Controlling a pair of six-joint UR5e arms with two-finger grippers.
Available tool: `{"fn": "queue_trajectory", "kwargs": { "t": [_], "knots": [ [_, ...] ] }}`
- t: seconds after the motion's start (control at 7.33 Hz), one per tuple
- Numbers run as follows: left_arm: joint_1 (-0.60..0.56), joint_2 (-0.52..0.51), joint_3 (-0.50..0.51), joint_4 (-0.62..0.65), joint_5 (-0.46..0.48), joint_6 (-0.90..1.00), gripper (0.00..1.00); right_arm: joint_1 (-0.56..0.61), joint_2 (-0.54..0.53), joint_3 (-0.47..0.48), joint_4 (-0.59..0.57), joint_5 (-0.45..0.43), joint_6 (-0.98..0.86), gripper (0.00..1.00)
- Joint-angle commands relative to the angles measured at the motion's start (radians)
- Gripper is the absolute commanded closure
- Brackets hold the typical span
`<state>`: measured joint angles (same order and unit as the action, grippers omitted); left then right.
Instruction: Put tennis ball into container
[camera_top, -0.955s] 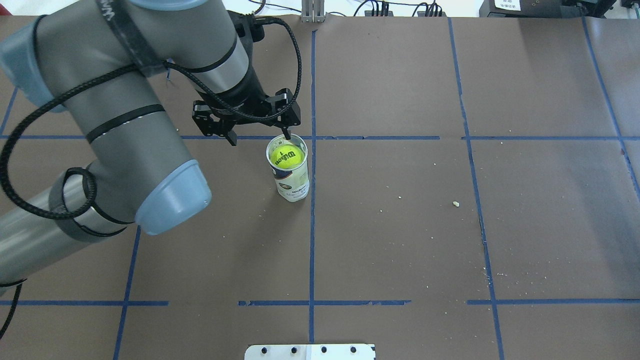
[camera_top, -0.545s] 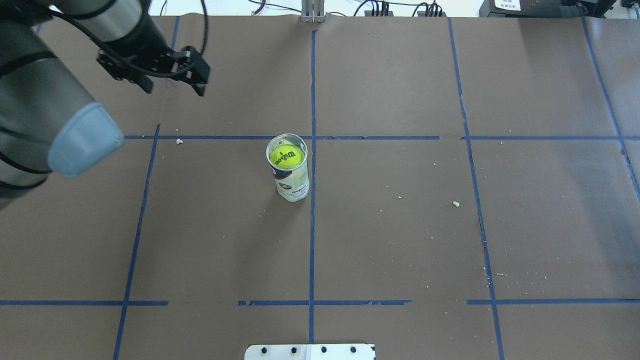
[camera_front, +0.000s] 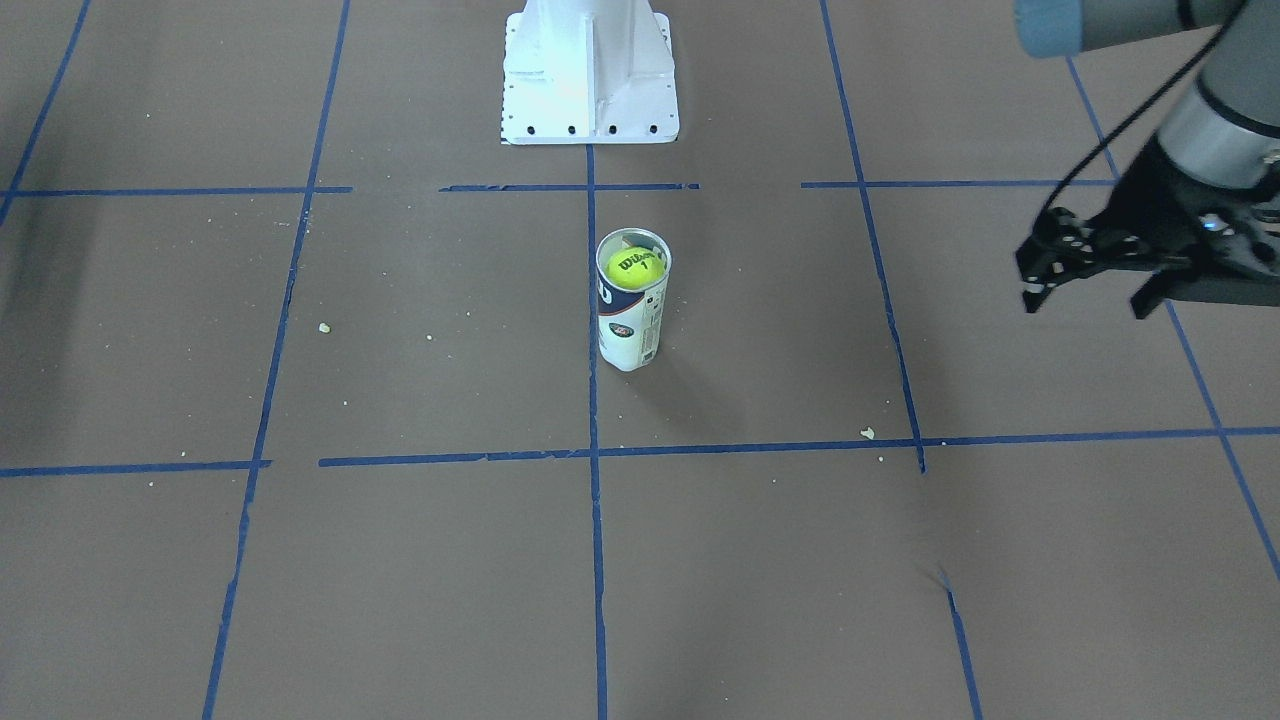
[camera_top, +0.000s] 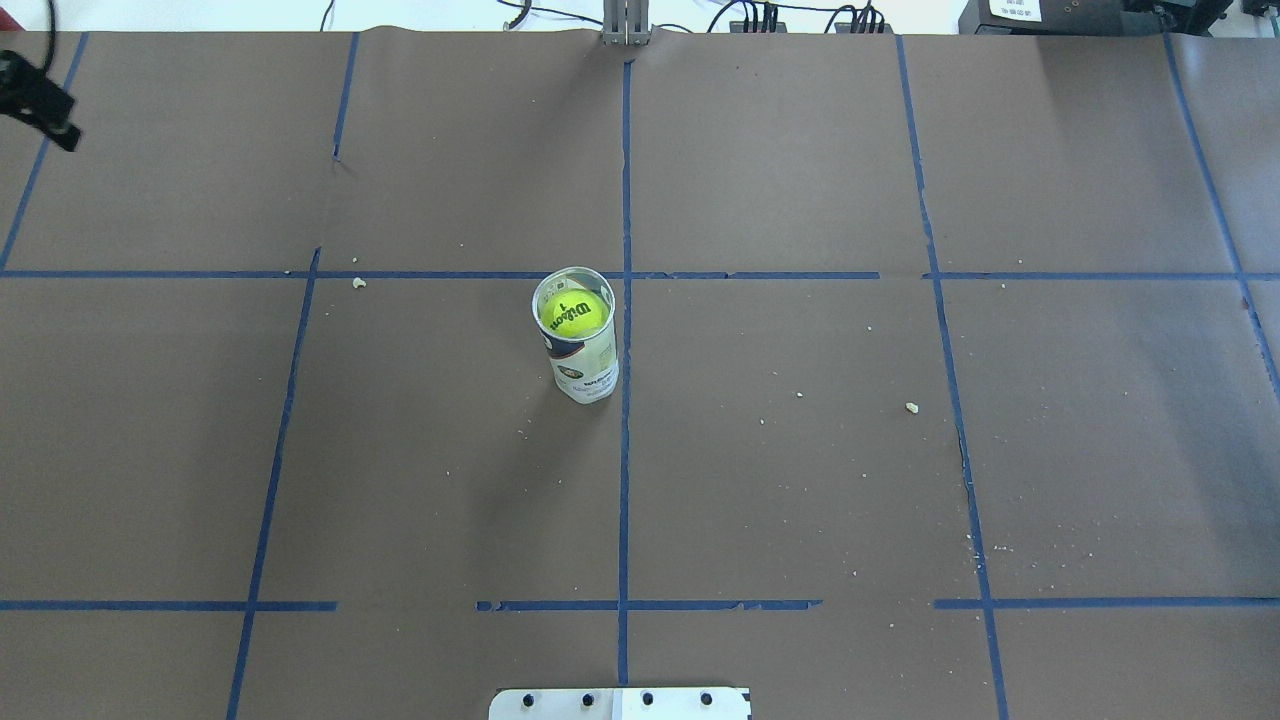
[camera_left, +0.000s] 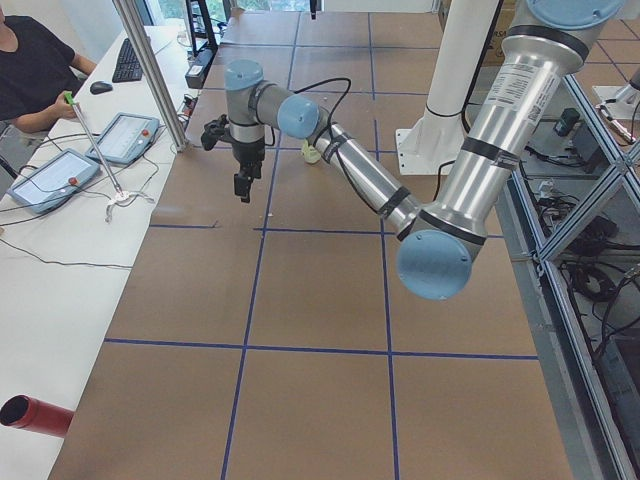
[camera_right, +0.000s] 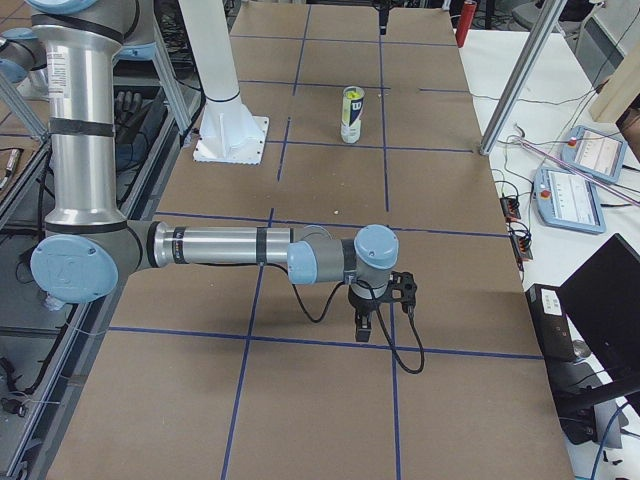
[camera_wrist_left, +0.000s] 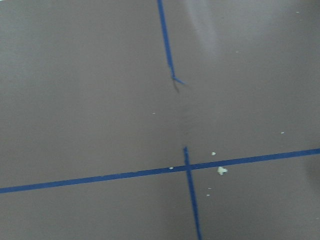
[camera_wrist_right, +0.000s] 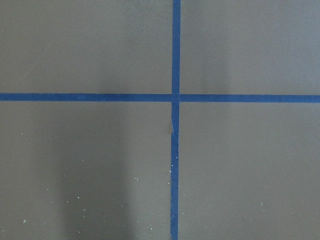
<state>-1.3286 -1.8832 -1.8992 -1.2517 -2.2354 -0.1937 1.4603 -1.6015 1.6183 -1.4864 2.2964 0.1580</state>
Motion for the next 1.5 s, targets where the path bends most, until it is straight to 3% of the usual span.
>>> {"fn": "queue_trajectory", "kwargs": {
  "t": [0.0, 0.27, 0.55, 0.68, 0.82, 1.36],
  "knots": [
    [-0.215, 0.142, 0.119, -0.002, -0.035, 0.335, 0.0, 0.0, 0.0, 0.0, 0.0, 0.0, 0.0, 0.0],
    [-0.302, 0.151, 0.26, -0.006, -0.035, 0.445, 0.0, 0.0, 0.0, 0.0, 0.0, 0.0, 0.0, 0.0],
    [-0.3, 0.254, 0.354, -0.288, -0.035, 0.433, 0.0, 0.0, 0.0, 0.0, 0.0, 0.0, 0.0, 0.0],
    [-0.299, 0.254, 0.383, -0.334, -0.035, 0.357, 0.0, -0.002, 0.0, 0.0, 0.0, 0.0, 0.0, 0.0],
    [-0.299, 0.251, 0.374, -0.336, -0.035, 0.276, 0.0, 0.0, 0.0, 0.0, 0.0, 0.0, 0.0, 0.0],
    [-0.29, 0.252, 0.367, -0.322, -0.073, 0.264, 0.0, -0.002, 0.0, 0.0, 0.0, 0.0, 0.0, 0.0]
  ]
}}
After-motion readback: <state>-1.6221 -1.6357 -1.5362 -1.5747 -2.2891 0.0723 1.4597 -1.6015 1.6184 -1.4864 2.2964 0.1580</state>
